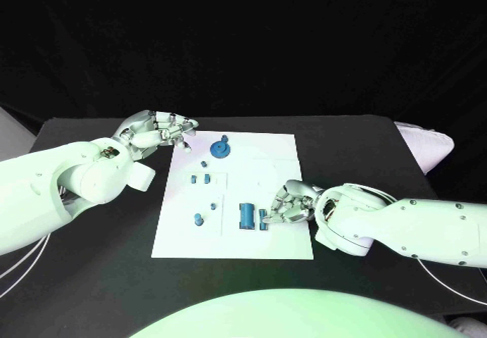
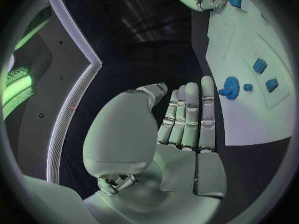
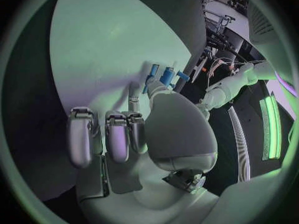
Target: Assemble the parts on the task board
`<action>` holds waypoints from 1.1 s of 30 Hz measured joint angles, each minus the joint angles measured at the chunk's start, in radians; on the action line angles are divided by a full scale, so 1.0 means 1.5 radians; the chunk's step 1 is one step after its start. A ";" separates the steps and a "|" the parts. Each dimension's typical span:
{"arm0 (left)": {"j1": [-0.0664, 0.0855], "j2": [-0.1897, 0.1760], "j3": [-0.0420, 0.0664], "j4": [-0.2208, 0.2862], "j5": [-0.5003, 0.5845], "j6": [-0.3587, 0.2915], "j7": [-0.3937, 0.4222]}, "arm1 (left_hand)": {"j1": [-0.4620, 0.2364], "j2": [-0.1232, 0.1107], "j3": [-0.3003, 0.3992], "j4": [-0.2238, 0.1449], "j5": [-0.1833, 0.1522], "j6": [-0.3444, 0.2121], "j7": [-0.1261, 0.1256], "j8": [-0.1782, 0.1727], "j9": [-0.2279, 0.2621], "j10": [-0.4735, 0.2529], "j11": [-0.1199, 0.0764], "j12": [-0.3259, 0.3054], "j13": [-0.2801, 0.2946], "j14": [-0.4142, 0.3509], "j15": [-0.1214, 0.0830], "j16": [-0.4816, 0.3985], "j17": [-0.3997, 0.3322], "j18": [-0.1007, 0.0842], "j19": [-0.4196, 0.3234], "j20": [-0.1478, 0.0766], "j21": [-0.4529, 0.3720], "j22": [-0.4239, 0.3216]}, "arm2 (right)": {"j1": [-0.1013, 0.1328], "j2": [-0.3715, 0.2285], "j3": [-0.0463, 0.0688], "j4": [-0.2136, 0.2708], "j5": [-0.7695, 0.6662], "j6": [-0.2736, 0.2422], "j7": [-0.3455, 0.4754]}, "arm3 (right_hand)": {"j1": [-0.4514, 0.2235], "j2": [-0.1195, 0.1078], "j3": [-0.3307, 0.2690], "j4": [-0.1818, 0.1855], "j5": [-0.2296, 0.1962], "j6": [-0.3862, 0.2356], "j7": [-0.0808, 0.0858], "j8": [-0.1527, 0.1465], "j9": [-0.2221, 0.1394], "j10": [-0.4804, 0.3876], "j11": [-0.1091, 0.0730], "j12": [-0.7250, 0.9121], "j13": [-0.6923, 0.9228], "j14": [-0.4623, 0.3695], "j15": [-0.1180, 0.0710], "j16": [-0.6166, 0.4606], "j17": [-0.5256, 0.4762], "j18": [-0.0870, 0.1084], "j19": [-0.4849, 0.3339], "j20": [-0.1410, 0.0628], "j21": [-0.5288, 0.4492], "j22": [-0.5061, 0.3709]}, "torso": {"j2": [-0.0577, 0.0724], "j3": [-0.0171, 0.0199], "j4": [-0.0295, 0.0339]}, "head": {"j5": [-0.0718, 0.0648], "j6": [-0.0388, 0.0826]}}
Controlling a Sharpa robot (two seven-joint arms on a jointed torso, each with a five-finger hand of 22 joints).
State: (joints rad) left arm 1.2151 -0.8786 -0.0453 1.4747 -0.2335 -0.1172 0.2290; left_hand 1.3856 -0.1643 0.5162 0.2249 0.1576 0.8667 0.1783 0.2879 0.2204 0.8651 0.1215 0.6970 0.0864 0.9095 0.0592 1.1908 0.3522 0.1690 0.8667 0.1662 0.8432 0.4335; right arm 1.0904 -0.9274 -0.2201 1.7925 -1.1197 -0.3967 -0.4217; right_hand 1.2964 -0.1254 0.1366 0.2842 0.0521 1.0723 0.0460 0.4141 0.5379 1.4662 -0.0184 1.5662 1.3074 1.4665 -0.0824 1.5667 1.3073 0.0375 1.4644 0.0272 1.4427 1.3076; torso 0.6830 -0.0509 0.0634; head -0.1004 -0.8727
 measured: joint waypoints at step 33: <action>-0.018 0.033 0.000 -0.074 0.101 -0.003 0.075 | 0.022 -0.012 -0.001 0.001 0.000 0.001 0.001 -0.006 0.013 0.014 0.016 -0.114 -0.015 -0.075 0.030 -0.194 -0.070 0.000 -0.065 0.031 -0.138 -0.073 | 0.063 0.038 0.026 -0.199 0.393 -0.105 0.378 | 0.120 0.016 0.008 0.002 0.034 -0.127 0.069 -0.072 -0.045 -0.282 0.064 -0.683 -0.256 -0.182 0.059 -0.519 -0.255 0.089 -0.187 0.055 -0.824 -0.169 | -0.032 -0.0143 -0.0185 | 0.023 0.048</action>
State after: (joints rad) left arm 1.1886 -0.8297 -0.0456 1.3630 -0.0814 -0.1213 0.3409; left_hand 1.4187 -0.1817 0.5154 0.2257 0.1576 0.8674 0.1790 0.2787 0.2393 0.8864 0.1461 0.5258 0.0633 0.7966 0.1038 0.9000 0.2467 0.1690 0.7691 0.2132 0.6369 0.3234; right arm 1.1857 -0.8710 -0.1807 1.4947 -0.5294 -0.5539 0.1451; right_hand 1.4758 -0.1012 0.1492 0.2874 0.1029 0.8812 0.1501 0.3055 0.4697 1.0438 0.0782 0.5410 0.9241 1.1930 0.0057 0.7888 0.9250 0.1707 1.1845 0.1104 0.2064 1.0534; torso 0.6355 -0.0723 0.0356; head -0.0655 -0.8011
